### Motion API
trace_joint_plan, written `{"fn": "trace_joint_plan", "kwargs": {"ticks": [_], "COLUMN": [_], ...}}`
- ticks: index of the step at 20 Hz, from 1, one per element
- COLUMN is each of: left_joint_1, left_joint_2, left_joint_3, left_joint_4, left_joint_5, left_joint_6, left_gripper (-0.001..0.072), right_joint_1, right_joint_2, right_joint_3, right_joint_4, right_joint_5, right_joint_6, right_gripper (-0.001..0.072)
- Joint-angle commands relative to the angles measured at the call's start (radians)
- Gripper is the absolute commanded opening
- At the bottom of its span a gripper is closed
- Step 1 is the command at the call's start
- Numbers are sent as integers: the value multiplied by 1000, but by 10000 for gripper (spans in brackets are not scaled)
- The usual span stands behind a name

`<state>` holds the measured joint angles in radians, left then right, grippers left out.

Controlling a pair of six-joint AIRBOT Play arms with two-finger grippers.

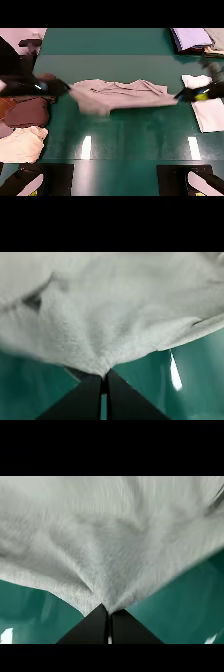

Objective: Fold the shirts.

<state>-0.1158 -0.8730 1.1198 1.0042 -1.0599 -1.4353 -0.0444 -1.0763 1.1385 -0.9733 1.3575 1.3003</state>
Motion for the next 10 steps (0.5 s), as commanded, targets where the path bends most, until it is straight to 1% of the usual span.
{"fn": "trace_joint_plan", "kwargs": {"ticks": [1,4,6,8,10], "left_joint_1": [-1,-1,-1,-1,-1], "left_joint_2": [134,163,163,163,163], "left_joint_3": [300,563,697,777,800], "left_joint_4": [13,13,13,19,63], "left_joint_5": [-18,-32,-47,-39,-24], "left_joint_6": [-11,-32,-44,-51,-54], "left_gripper": [21,21,21,21,21], "right_joint_1": [-55,-94,-122,-151,-163], "right_joint_2": [156,222,240,237,202], "right_joint_3": [282,486,592,676,765], "right_joint_4": [3,2,2,2,4], "right_joint_5": [60,82,108,142,190], "right_joint_6": [0,5,24,37,82], "right_gripper": [12,11,12,12,12]}}
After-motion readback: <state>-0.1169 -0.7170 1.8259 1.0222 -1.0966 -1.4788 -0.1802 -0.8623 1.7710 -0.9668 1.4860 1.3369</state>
